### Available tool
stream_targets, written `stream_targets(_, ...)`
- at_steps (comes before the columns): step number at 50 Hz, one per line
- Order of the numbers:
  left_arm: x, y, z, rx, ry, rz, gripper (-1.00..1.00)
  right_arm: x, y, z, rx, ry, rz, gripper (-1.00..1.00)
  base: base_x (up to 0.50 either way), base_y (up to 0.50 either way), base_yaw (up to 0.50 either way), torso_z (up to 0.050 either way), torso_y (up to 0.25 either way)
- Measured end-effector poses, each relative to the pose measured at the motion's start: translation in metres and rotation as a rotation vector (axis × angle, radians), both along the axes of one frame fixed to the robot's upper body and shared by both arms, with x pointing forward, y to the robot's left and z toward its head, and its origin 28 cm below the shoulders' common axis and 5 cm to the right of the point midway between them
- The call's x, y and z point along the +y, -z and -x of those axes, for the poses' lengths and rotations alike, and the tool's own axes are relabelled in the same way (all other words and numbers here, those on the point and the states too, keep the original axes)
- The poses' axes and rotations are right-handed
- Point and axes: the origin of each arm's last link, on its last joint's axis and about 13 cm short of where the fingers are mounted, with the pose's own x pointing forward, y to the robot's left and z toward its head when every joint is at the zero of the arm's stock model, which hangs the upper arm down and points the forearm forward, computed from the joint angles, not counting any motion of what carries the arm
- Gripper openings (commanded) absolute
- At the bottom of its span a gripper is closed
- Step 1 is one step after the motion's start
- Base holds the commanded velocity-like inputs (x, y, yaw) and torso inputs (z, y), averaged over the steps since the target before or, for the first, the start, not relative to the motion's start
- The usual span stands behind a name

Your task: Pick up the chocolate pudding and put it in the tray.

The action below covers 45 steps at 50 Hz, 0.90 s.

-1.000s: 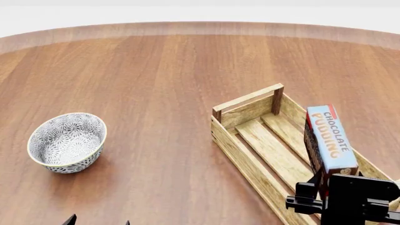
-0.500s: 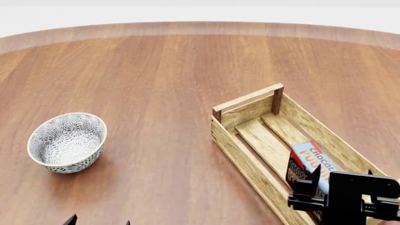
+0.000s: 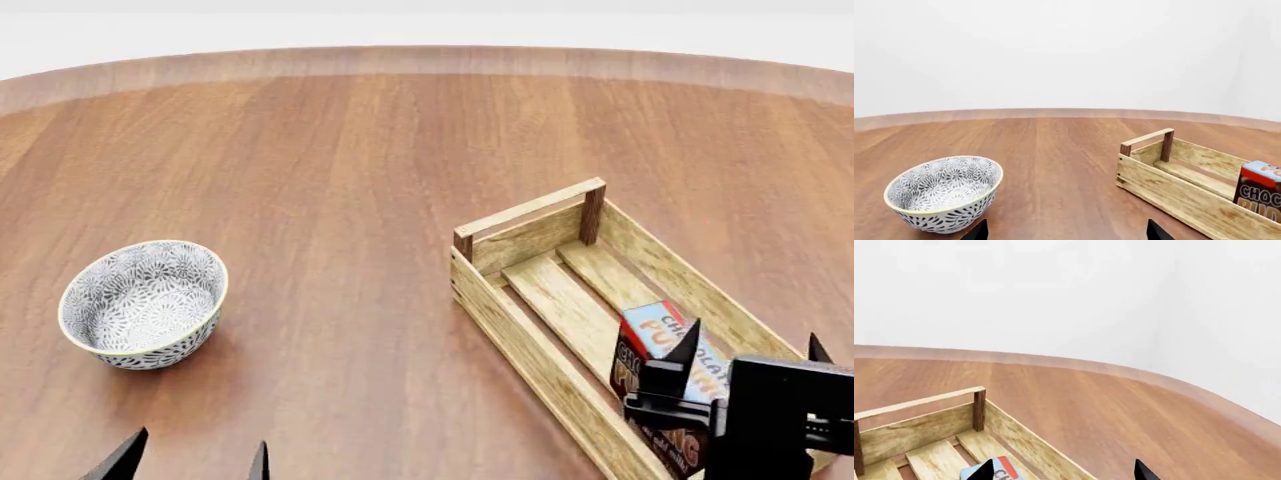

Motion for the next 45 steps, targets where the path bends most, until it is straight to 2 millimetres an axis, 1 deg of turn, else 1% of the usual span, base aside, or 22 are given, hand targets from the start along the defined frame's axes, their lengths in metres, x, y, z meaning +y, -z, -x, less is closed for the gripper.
stream_targets(11, -0.002, -0.028, 0.004, -0.069, 0.005, -0.001, 1.0, 0.01, -0.028, 0.022, -0.132, -0.057, -0.024, 1.0, 0.0, 0.0, 0.0, 0.0, 0.0)
stream_targets(20, -0.003, -0.046, 0.011, -0.118, 0.009, 0.002, 1.0, 0.02, -0.047, 0.041, -0.226, -0.105, -0.038, 1.0, 0.0, 0.0, 0.0, 0.0, 0.0)
stream_targets(29, -0.003, -0.055, 0.016, -0.145, 0.011, 0.011, 1.0, 0.029, -0.06, 0.058, -0.297, -0.145, -0.052, 1.0, 0.0, 0.0, 0.0, 0.0, 0.0)
stream_targets(45, -0.003, -0.059, 0.019, -0.158, 0.012, 0.019, 1.0, 0.037, -0.069, 0.077, -0.366, -0.179, -0.07, 1.0, 0.0, 0.0, 0.0, 0.0, 0.0)
